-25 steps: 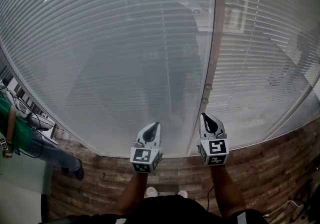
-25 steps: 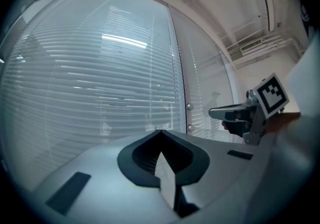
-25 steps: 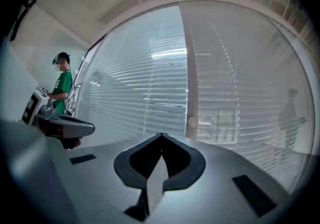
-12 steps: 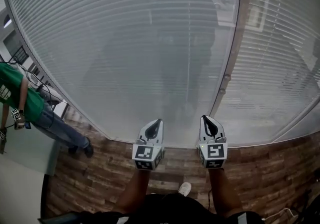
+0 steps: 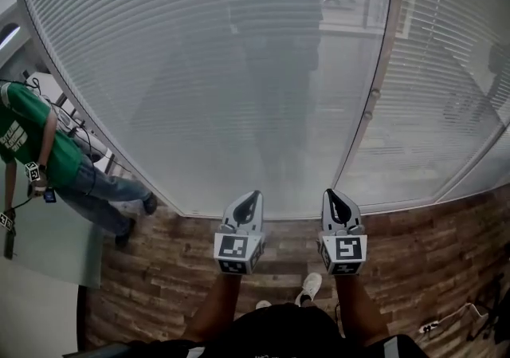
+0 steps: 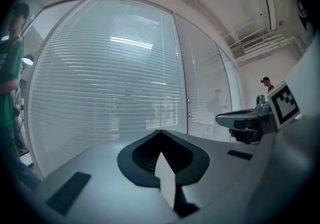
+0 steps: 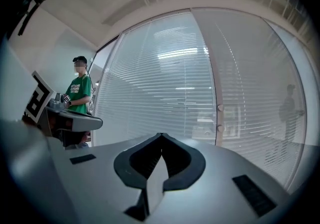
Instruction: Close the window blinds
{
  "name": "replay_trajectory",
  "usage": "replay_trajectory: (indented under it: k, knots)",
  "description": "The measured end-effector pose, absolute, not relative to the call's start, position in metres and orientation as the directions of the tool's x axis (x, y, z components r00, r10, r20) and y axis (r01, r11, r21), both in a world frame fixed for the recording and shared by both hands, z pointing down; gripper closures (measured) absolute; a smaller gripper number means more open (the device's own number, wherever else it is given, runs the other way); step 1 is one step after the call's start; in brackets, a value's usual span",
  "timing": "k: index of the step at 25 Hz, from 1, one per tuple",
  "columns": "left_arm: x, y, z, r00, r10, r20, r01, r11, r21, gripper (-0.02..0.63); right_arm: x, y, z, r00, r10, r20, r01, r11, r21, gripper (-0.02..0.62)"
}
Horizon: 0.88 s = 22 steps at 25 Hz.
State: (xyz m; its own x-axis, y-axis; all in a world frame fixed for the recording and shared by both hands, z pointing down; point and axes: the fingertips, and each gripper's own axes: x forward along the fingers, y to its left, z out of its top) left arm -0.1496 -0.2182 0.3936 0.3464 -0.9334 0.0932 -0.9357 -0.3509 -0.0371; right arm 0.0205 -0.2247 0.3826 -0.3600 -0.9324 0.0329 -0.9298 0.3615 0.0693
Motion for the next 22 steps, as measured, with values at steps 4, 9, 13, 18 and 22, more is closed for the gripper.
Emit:
replay_trajectory:
  k: [4,9,13,18,22]
  knots:
    - [-0.170,-0.183,0.380,0.371,-0.923,0.099,-0.926,-0.376,-0.029,0.606,0.005,-0.188,0.368,-0.325,-0.945,0.044,-0.944,0.326,0.045,0.592]
    - [-0.195,-0.149,0.383,0.350,-0.930,0.112,-0.935,-0.354,-0.011,0.606,-0.018,-0.156,0.370,-0.343,-0.939,0.034,-0.935,0.345,0.081,0.592]
    - [-0.196,-0.137,0.394,0.364,-0.924,0.119,-0.930,-0.367,-0.008,0.606,-0.018,-0.144,0.382,-0.336,-0.939,0.074,-0.937,0.341,0.073,0.592]
    - [-0.198,-0.126,0.385,0.348,-0.931,0.110,-0.936,-0.352,-0.020,0.606,-0.016,-0.134,0.374,-0.304,-0.950,0.072,-0.945,0.311,0.099,0.594]
    - [-0.192,-0.116,0.381,0.342,-0.934,0.105,-0.938,-0.347,-0.027,0.606,-0.016,-0.125,0.368,-0.338,-0.941,0.034,-0.936,0.340,0.088,0.594]
